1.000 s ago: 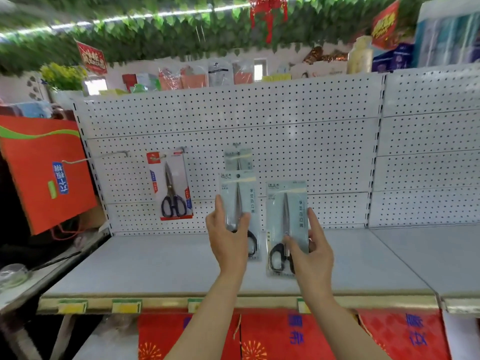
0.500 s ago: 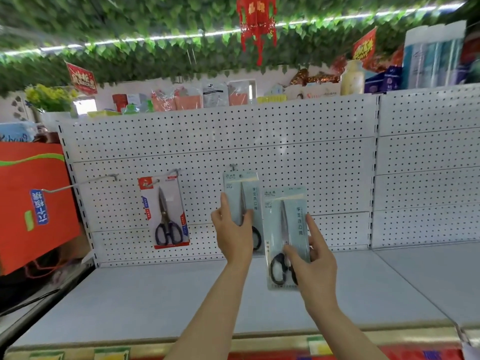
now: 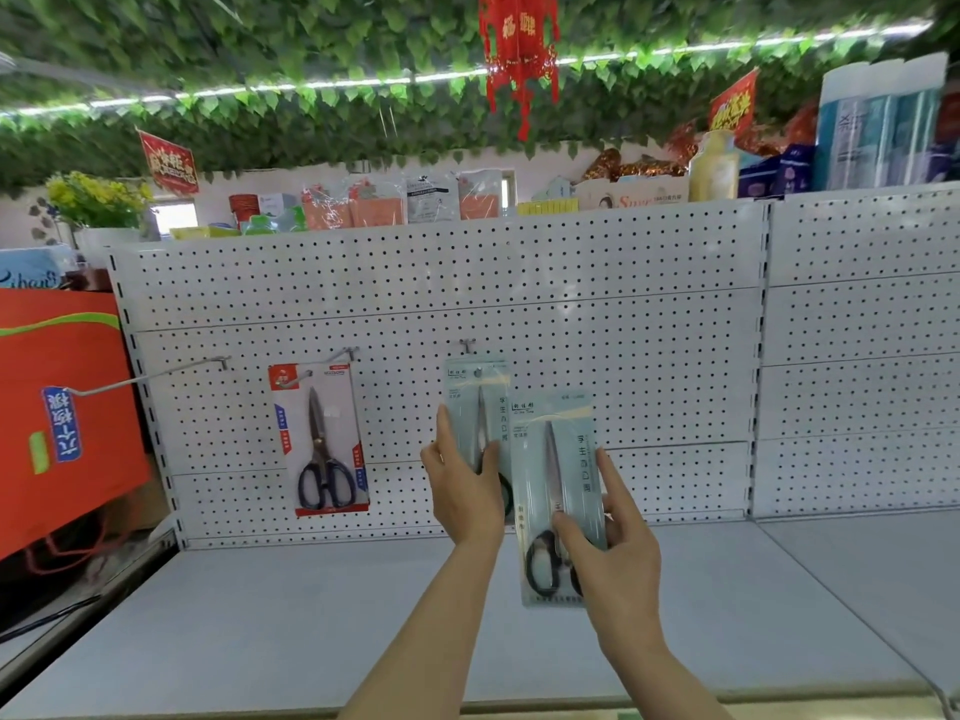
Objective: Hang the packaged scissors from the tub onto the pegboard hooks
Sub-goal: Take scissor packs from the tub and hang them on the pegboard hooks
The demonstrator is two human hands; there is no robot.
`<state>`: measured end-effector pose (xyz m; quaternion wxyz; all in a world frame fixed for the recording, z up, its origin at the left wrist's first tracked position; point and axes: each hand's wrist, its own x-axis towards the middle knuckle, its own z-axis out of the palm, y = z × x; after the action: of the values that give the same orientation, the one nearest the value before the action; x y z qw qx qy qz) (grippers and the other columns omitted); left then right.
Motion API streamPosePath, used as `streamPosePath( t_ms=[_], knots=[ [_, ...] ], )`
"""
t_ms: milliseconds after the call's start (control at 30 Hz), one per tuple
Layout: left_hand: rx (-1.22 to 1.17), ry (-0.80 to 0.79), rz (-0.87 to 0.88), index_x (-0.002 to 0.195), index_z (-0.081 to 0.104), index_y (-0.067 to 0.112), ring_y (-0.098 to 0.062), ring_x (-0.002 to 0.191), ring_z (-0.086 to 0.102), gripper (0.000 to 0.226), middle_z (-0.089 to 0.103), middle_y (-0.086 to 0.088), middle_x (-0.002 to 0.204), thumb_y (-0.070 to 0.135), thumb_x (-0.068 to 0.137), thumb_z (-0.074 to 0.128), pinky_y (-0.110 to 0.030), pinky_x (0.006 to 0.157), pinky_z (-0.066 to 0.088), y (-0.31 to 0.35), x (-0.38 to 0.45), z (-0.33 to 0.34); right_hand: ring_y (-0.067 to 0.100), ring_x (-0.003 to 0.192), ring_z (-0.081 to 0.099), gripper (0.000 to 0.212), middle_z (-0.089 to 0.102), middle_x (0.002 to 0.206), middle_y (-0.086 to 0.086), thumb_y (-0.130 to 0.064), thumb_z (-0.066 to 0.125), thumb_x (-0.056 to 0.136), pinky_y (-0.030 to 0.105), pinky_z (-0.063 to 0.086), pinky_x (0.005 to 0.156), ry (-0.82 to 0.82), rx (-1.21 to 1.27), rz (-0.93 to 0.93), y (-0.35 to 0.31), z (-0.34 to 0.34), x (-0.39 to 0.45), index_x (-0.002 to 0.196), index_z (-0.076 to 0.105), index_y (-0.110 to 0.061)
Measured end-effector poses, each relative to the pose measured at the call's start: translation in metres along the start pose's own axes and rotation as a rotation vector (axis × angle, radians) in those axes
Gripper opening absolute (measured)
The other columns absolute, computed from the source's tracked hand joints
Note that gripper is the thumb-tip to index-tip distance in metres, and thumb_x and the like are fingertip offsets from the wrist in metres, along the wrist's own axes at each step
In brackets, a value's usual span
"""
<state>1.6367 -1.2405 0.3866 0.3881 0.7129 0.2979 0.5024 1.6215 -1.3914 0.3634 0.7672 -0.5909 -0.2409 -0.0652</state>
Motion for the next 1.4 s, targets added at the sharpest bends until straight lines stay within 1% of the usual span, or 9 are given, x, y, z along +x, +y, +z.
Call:
streamPosePath(
  t_ms=[200, 334, 467, 600, 767, 934, 1134, 1267, 1401],
  knots=[
    [-0.021, -0.037, 0.044, 0.149, 0.029, 0.04, -0.01, 0.091, 0.055, 0.068, 0.041, 0.011, 0.124, 0.036, 0.091, 0.064, -0.025, 0.066, 0.043, -0.019, 0.014, -0.017, 0.007, 0.079, 0.066, 0.073, 0.067, 0.111, 0.002, -0.005, 0.071, 0.081, 0.017, 0.055, 0.067, -0.024, 0.01, -0.003, 0.004, 0.022, 0.013, 0.135, 0.046, -0.048],
    [-0.062, -0.013, 0.104, 0.144, 0.041, 0.038, -0.016, 0.115, 0.052, 0.053, 0.047, 0.008, 0.128, 0.034, 0.095, 0.059, -0.037, 0.092, 0.05, -0.014, 0.042, -0.041, 0.018, 0.101, 0.066, 0.072, 0.064, 0.123, 0.003, -0.007, 0.071, 0.082, 0.02, 0.056, 0.079, -0.057, 0.028, -0.023, 0.003, 0.045, 0.029, 0.137, 0.046, -0.045],
    [-0.05, -0.098, 0.404, 0.144, 0.042, 0.039, -0.012, 0.128, 0.04, 0.048, 0.041, 0.015, 0.134, 0.038, 0.097, 0.054, -0.032, 0.103, 0.041, 0.018, 0.06, -0.062, 0.017, 0.105, 0.065, 0.072, 0.063, 0.123, 0.001, -0.01, 0.07, 0.082, 0.024, 0.056, 0.082, -0.09, 0.047, -0.054, 0.003, 0.073, 0.046, 0.136, 0.044, -0.048],
    [0.271, -0.214, 0.629, 0.147, 0.036, 0.037, -0.01, 0.132, 0.028, 0.057, 0.033, 0.019, 0.147, 0.041, 0.094, 0.057, -0.026, 0.096, 0.037, 0.036, 0.065, -0.06, 0.014, 0.095, 0.066, 0.068, 0.066, 0.116, -0.002, -0.012, 0.071, 0.084, 0.023, 0.058, 0.072, -0.063, 0.071, -0.05, 0.009, 0.088, 0.054, 0.136, 0.044, -0.047],
    [0.403, -0.206, 0.626, 0.149, 0.035, 0.03, -0.012, 0.134, 0.02, 0.068, 0.029, 0.017, 0.151, 0.042, 0.089, 0.063, -0.031, 0.1, 0.043, 0.029, 0.069, -0.05, 0.018, 0.103, 0.066, 0.07, 0.064, 0.124, 0.0, -0.015, 0.073, 0.082, 0.035, 0.059, 0.08, -0.044, 0.113, -0.026, 0.024, 0.092, 0.051, 0.133, 0.045, -0.054],
    [0.378, -0.243, 0.591, 0.149, 0.035, 0.028, -0.014, 0.133, 0.02, 0.07, 0.029, 0.015, 0.149, 0.037, 0.087, 0.067, -0.02, 0.095, 0.031, 0.027, 0.068, -0.044, 0.009, 0.094, 0.068, 0.069, 0.065, 0.121, -0.001, -0.009, 0.073, 0.082, 0.027, 0.059, 0.075, -0.027, 0.145, -0.006, 0.031, 0.091, 0.05, 0.134, 0.048, -0.047],
    [0.418, -0.262, 0.528, 0.15, 0.032, 0.029, -0.014, 0.133, 0.02, 0.073, 0.026, 0.014, 0.151, 0.035, 0.086, 0.068, -0.03, 0.098, 0.044, 0.02, 0.079, -0.034, 0.012, 0.103, 0.063, 0.069, 0.063, 0.115, -0.005, -0.017, 0.072, 0.083, 0.032, 0.058, 0.081, -0.027, 0.007, 0.007, 0.048, 0.099, 0.066, 0.135, 0.043, -0.052],
    [0.465, -0.267, 0.54, 0.151, 0.029, 0.029, -0.018, 0.133, 0.02, 0.074, 0.022, 0.012, 0.154, 0.032, 0.087, 0.068, -0.029, 0.098, 0.042, 0.015, 0.086, -0.025, -0.001, 0.095, 0.058, 0.063, 0.055, 0.111, -0.01, -0.016, 0.067, 0.086, 0.026, 0.054, 0.081, -0.006, -0.1, -0.015, 0.054, 0.102, 0.077, 0.139, 0.044, -0.042],
    [0.462, -0.269, 0.527, 0.149, 0.031, 0.029, -0.019, 0.131, 0.021, 0.072, 0.024, 0.012, 0.152, 0.032, 0.087, 0.067, -0.031, 0.098, 0.045, 0.016, 0.093, -0.02, 0.001, 0.094, 0.058, 0.057, 0.052, 0.109, -0.012, -0.016, 0.064, 0.088, 0.031, 0.054, 0.085, -0.025, -0.154, -0.027, 0.053, 0.103, 0.088, 0.139, 0.047, -0.035]
  ],
)
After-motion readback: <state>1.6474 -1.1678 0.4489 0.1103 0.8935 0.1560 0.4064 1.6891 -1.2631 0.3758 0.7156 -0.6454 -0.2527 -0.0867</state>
